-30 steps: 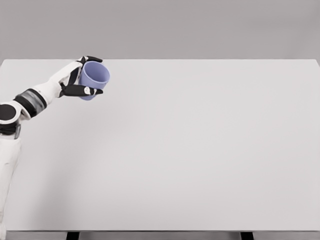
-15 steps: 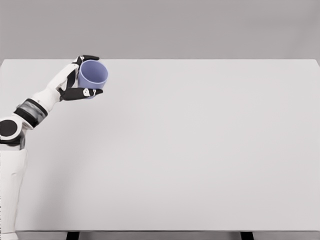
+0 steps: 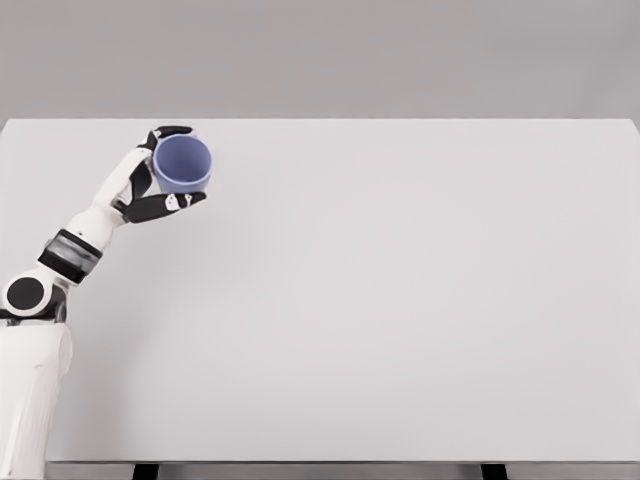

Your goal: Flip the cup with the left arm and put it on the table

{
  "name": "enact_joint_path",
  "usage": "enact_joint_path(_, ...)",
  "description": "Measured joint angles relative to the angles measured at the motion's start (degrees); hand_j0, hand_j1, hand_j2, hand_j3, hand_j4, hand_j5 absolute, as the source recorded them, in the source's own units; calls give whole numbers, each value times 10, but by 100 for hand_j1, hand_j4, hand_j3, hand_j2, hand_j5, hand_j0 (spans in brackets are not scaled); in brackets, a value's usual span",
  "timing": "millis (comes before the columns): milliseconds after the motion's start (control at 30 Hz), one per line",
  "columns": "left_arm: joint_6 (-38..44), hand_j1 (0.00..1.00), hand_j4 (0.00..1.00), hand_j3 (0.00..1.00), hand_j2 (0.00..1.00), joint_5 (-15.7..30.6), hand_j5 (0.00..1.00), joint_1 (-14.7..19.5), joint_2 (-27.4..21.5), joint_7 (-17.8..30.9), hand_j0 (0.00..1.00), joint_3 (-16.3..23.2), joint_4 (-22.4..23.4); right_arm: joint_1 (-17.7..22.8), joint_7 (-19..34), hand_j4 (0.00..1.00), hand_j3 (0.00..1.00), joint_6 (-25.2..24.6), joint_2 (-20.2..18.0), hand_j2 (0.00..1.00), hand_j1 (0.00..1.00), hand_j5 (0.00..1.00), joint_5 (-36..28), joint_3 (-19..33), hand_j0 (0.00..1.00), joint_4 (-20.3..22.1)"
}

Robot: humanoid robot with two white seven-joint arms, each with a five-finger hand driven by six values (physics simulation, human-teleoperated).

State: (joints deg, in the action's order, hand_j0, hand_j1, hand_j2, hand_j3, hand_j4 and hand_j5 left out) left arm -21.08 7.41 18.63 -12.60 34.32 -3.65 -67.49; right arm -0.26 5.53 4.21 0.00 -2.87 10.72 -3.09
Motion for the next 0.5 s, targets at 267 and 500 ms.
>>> enact_joint_path(267,-13,52,52,52,52,62,52,-23,0,0,52,0,15,0,0,100,100,0,0,100,100,100,0,0,100,0)
enact_joint_path(500,-9,53,53,53,53,99,53,-24,-1,0,53,0,25,0,0,100,100,0,0,100,100,100,0,0,100,0)
